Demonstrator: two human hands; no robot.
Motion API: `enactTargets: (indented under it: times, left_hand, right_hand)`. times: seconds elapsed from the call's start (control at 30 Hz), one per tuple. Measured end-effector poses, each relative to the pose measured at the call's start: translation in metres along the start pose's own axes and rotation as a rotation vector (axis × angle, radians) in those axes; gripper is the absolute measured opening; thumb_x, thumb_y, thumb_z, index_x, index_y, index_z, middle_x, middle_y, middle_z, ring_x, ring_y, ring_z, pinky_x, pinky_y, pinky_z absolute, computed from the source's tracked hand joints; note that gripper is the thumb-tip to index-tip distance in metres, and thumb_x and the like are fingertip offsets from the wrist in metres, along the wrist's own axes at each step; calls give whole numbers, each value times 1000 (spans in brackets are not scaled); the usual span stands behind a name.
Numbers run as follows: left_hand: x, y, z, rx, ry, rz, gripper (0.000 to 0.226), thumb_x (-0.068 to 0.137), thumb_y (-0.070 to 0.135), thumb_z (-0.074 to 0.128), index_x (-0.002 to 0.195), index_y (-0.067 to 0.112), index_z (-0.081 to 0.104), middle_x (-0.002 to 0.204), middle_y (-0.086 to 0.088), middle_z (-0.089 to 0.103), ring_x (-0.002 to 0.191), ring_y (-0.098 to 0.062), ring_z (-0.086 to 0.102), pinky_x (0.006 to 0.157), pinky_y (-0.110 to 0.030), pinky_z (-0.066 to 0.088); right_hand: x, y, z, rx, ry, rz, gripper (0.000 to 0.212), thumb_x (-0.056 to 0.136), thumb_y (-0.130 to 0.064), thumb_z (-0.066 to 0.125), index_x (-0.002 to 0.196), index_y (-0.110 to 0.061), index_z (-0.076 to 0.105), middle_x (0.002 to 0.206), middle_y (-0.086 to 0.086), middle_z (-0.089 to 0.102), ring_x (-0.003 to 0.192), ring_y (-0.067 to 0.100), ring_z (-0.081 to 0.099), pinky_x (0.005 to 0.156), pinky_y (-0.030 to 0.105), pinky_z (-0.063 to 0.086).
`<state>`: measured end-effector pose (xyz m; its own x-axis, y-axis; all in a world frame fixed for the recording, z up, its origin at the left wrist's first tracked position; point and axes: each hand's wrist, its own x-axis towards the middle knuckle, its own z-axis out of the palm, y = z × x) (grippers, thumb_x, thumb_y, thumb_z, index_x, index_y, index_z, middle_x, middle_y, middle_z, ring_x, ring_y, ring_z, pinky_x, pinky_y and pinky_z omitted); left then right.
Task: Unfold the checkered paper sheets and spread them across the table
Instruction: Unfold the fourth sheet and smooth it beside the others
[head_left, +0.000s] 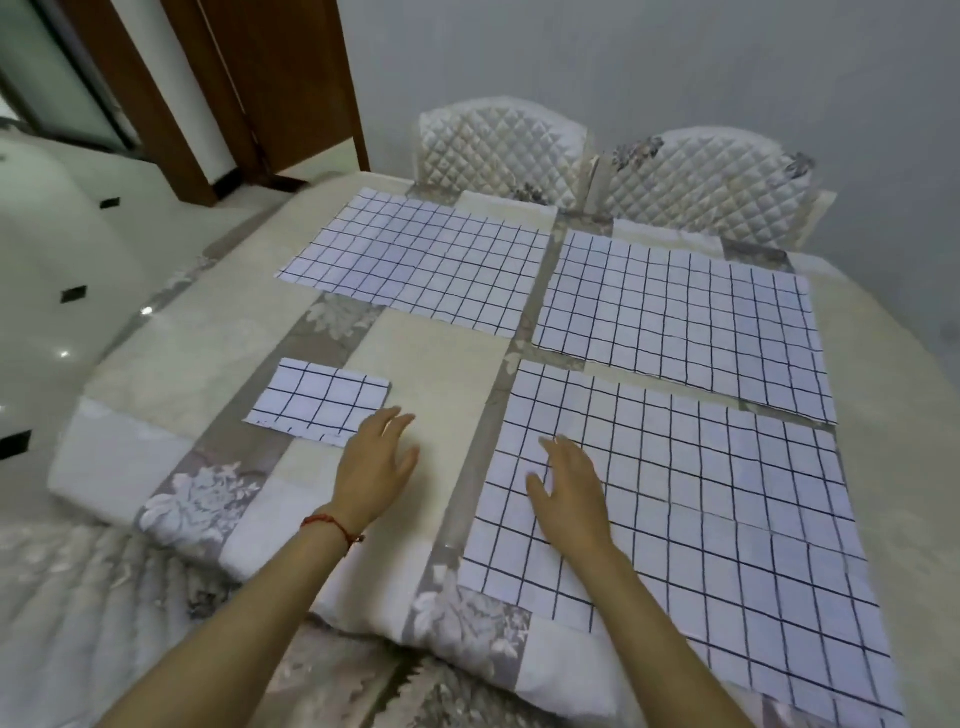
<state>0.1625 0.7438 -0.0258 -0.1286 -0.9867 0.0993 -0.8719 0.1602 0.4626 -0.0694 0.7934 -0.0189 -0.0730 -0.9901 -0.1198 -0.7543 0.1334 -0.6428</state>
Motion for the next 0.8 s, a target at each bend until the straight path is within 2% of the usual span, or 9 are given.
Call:
enactTargets:
  times: [0.13,0.27,0.37,0.57,0.67,0.8]
  left_hand:
    - [21,-79,-32,-35,43,-146,42,85,28,50,117,2,57,127,-20,55,121,-37,48,98,-47,40]
    - [48,-142,-58,-77,87,-237,36,86,14,55,120,2,54,127,-20,54,119,-39,47,96,-47,40]
    - [75,-171,-69,-64,79,-223,37,86,13,56,121,3,54,126,-20,55,118,-40,46,95,-48,40]
    - [123,-190,-69,-63,-110,-103,39,85,17,58,124,9,53,132,-13,52,123,-34,42,96,-43,38]
    - [135,-196,-63,22,-176,-7,33,84,15,56,116,11,58,118,-15,57,116,-33,47,89,-40,39]
    - [142,-204,-60,119,-227,22,27,86,18,54,112,12,60,107,-13,55,111,-31,47,87,-35,35]
  right_hand:
    - [17,-62,52,112,-34,14,38,93,-23,45,130,-13,43,138,5,43,130,21,37,104,33,34]
    - [43,-115,101,161,-12,90,40,94,-25,45,133,-17,43,141,2,42,130,17,37,102,26,31]
    - [63,-146,129,184,12,167,41,94,-25,45,134,-15,43,140,2,43,130,17,36,100,24,30]
    - [72,-169,156,154,48,255,42,94,-26,45,134,-13,43,140,2,45,132,18,32,105,27,28]
    - [69,-169,161,134,58,250,40,94,-24,45,132,-12,45,140,2,45,132,18,32,104,26,28]
    - [68,-172,162,152,67,263,40,94,-24,44,133,-14,44,141,0,44,133,16,32,105,25,27]
